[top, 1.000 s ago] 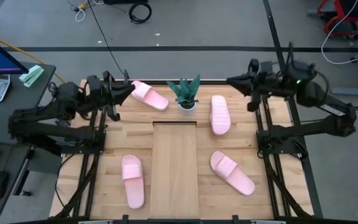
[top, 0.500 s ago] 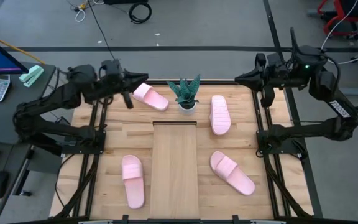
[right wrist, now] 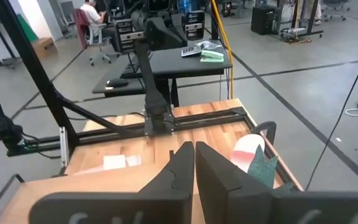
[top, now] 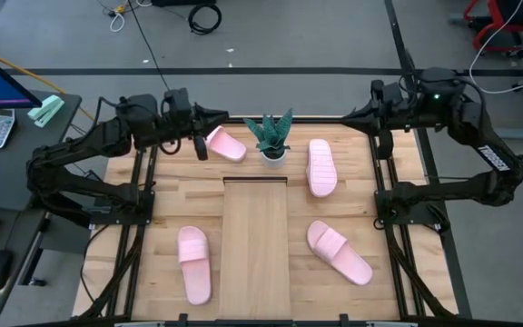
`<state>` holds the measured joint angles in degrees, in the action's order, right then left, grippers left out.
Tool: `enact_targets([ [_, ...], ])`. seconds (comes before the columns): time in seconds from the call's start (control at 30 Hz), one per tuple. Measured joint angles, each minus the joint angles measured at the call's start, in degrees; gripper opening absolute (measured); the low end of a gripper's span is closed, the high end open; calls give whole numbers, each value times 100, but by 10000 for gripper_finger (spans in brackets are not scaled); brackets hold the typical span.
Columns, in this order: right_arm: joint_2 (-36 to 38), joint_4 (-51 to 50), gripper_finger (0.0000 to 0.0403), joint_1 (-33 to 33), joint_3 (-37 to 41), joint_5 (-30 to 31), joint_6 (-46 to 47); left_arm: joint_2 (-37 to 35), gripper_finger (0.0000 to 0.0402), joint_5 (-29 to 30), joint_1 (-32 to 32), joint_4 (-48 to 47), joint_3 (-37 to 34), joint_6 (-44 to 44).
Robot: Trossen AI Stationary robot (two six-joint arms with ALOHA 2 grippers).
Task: Pick and place slides into the shelf
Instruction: Put the top right pink slide on the shelf
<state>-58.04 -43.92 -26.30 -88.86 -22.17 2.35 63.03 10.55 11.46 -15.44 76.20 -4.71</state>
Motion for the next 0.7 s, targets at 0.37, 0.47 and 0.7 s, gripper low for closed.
enact_targets([
  [0.37, -51, -304, 24, 0, 2, 219, -559, -11, 35, 184, 164, -893, 0, -59],
  [0.47, -95, -565, 36, 0, 2, 371, -709, -11, 39, 187, 327, -989, 0, -57],
  [0.7, -297, -1130, 111, 33, 7, 600, -763, -11, 48, 187, 728, -1203, 0, 86],
])
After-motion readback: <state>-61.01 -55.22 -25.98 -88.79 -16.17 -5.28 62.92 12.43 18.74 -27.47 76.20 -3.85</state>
